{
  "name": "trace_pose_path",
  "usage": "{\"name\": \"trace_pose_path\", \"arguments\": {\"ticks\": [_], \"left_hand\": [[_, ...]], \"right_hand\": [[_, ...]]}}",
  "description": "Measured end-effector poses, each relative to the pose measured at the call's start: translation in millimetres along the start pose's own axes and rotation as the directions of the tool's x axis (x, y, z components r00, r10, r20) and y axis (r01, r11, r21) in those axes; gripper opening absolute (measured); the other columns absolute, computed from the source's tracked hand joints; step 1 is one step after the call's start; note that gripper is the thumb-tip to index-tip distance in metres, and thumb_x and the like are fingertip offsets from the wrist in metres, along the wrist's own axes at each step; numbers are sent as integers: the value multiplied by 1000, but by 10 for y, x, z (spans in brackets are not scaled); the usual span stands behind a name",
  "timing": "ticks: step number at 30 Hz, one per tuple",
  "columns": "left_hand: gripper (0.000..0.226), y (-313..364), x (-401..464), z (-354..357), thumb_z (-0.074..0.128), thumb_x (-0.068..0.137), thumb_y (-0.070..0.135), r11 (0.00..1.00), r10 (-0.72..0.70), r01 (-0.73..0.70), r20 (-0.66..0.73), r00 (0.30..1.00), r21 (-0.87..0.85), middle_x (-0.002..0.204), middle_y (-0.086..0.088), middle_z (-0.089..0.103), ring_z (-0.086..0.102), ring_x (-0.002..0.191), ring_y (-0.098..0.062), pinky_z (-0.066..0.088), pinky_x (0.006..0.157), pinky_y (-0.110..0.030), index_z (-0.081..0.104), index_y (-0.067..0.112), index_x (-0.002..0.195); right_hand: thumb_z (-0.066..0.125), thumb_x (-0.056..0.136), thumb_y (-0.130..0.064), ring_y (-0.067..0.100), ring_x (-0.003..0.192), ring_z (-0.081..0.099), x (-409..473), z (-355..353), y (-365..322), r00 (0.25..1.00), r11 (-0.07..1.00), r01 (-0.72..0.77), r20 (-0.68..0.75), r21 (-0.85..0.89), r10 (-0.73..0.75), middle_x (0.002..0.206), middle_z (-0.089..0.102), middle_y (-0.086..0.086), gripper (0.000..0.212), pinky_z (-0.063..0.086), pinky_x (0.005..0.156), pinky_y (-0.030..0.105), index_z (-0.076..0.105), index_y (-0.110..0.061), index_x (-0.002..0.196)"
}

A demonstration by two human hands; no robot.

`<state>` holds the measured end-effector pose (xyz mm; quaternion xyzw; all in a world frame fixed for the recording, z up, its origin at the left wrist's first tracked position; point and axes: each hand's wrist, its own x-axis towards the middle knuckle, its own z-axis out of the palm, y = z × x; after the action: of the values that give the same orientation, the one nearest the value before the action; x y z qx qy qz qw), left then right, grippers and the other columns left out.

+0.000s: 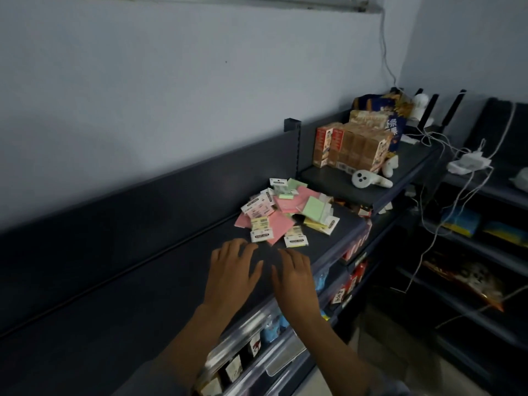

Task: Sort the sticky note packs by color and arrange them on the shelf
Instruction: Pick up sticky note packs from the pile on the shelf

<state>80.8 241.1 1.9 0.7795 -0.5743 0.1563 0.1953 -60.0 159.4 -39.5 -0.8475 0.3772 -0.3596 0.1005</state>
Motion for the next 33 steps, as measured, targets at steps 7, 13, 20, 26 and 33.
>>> {"name": "trace_pose_path", "arguments": {"ticks": [7, 13, 20, 26, 33], "left_hand": [[33, 199, 752, 471, 62, 92, 40, 989, 85, -85, -5, 996, -118, 121, 0, 57, 55, 112, -23, 47, 89, -42, 60, 24, 121], [33, 562, 1468, 750, 64, 90, 39, 973, 155, -152, 5, 988, -174, 119, 1, 57, 54, 108, -22, 46, 85, -41, 62, 25, 120], [43, 705, 1775, 1072, 75, 84, 31, 953, 228, -202, 97, 969, -225, 121, 4, 63, 59, 108, -19, 47, 88, -38, 63, 25, 124], [45, 833, 1932, 1221, 60, 94, 26, 957, 217, -168, 199, 956, -237, 143, 7, 53, 47, 129, -14, 36, 105, -34, 52, 29, 139], [43, 877, 2113, 1357, 59, 93, 21, 964, 199, -156, 198, 960, -217, 138, 6, 57, 48, 123, -17, 39, 101, -35, 57, 28, 135]], "right_hand": [[64, 93, -20, 30, 118, 50, 529, 22, 487, 997, 992, -77, 24, -97, 80, 130, 57, 10, 42, 48, 100, 41, 56, -9, 133], [66, 92, -29, 32, 115, 50, 1082, -132, 985, 976, 963, -216, -32, -162, 214, 126, 58, 12, 45, 50, 95, 44, 57, -5, 129], [66, 90, -28, 29, 136, 45, 1334, -75, 1294, 946, 954, -277, 142, -117, 292, 145, 49, 13, 63, 42, 109, 39, 41, -9, 145], [59, 95, -25, 33, 142, 38, 1550, 109, 1492, 881, 927, -337, 293, -163, 372, 160, 29, 16, 67, 37, 114, 38, 29, -16, 154], [65, 80, -12, 26, 82, 67, 1610, 111, 1742, 970, 969, -118, 183, -218, 160, 94, 69, 4, 33, 43, 60, 26, 68, -22, 112]]}}
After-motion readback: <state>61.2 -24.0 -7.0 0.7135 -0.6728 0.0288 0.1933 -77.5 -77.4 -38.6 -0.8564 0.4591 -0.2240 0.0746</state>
